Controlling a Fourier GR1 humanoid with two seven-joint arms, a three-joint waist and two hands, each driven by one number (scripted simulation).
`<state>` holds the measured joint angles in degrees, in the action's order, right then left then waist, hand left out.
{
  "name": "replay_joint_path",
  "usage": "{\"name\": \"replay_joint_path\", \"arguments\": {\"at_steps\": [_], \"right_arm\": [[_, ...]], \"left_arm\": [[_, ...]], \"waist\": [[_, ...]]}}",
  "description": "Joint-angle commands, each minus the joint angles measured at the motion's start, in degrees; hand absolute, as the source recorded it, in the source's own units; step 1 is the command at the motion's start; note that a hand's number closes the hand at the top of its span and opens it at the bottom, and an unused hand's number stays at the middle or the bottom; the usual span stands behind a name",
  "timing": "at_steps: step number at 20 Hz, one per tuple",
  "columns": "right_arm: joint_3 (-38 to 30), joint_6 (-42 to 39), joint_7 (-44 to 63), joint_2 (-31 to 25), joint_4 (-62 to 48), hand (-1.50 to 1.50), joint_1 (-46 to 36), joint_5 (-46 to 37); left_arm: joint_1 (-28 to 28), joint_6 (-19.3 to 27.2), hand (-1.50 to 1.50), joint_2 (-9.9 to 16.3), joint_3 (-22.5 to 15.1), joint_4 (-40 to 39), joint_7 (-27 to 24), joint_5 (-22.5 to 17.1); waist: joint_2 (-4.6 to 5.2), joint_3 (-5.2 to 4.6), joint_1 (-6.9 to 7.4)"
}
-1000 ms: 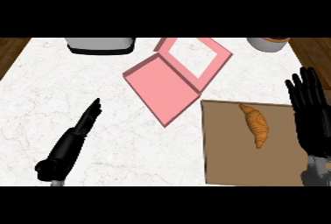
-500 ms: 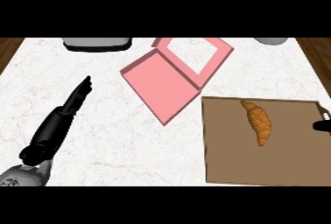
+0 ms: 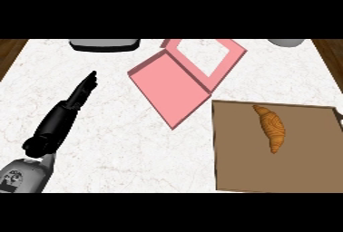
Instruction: Pick the croissant from the tray and place it in the cardboard box
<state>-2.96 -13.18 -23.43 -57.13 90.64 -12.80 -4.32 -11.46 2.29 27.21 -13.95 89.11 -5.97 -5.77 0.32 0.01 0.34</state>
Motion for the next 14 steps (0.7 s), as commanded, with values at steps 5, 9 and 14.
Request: {"name": "replay_joint_path", "arguments": {"at_steps": [5,9,14], "right_arm": [[9.3,-5.4,5.2,-7.6,4.9,-1.5,-1.3,-15.5],[16.4,-12.0,16.3,-7.5,13.1,-1.5,-5.8,-19.5],[24.2,-13.8,29.1,-1.4,21.1,-1.5,-3.7,-28.0]], "left_arm": [[-1.5,-1.5,0.0,0.1,1.4,-0.4,1.2,0.0],[-3.7,-1.5,0.0,-1.6,1.0,-3.1,0.9,0.9],[-1.7,-1.2,0.0,-2.0,1.1,-1.7,1.2,2.4]], "waist": [[-0.26,-0.1,0.52],[-0.07,-0.19,0.83],[-0.45,-0.09,0.03]]}}
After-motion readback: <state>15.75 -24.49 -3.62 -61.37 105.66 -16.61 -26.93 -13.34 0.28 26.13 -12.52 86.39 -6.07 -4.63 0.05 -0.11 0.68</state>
